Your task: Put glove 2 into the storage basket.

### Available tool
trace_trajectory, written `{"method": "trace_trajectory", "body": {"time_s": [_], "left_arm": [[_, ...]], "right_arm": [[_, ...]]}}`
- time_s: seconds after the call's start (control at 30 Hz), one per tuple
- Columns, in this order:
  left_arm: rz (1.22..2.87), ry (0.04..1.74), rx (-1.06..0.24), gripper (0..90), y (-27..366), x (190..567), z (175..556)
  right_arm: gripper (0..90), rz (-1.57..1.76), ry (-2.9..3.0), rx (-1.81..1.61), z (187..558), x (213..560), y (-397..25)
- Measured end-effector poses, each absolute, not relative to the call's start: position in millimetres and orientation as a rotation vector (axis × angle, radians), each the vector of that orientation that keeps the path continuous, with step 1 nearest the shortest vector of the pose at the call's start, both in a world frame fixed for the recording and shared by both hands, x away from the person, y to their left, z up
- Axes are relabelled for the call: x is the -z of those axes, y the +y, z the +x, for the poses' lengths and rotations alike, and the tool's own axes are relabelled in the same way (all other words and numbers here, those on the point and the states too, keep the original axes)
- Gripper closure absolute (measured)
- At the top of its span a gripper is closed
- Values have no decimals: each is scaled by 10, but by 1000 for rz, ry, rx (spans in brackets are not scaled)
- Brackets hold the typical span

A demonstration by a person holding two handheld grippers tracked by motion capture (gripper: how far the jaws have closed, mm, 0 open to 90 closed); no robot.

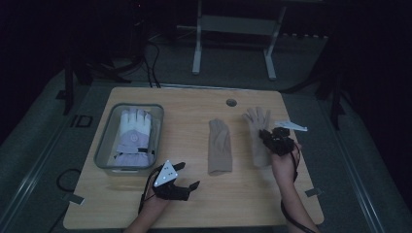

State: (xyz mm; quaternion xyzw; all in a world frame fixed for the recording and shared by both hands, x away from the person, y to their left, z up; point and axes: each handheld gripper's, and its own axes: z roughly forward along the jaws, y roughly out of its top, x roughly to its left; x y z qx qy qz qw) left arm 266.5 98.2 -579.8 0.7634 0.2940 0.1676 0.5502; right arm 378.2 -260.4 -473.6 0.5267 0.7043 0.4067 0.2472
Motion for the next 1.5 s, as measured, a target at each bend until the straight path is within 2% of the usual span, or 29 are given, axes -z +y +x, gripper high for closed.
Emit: {"method": "trace_trajectory", "body": {"time_s": [0.2, 0.5, 1.03, 1.23, 1.37, 1.4, 1.5], "left_arm": [[1807, 694, -410, 137, 987, 5798, 2663], [1799, 697, -426, 137, 995, 5799, 2659], [1812, 687, -422, 137, 985, 5796, 2668], [1846, 646, -430, 136, 959, 5796, 2666], [1861, 663, -435, 137, 939, 5794, 2679], [1864, 669, -428, 137, 940, 5794, 2686], [1865, 697, -397, 137, 939, 5792, 2712]], "right_arm": [[830, 1458, 1917, -1183, 3785, 4660, -2180], [830, 1453, 1967, -1211, 3789, 4789, -1616], [796, 1622, 1992, -1101, 3883, 5435, -1421], [595, 1585, 2048, -1101, 3899, 5433, -1458], [395, 1536, 2094, -1154, 3895, 5308, -1595], [304, 1505, 2126, -1166, 3890, 5269, -1632], [198, 1434, 2178, -1223, 3887, 5153, -1757]]}}
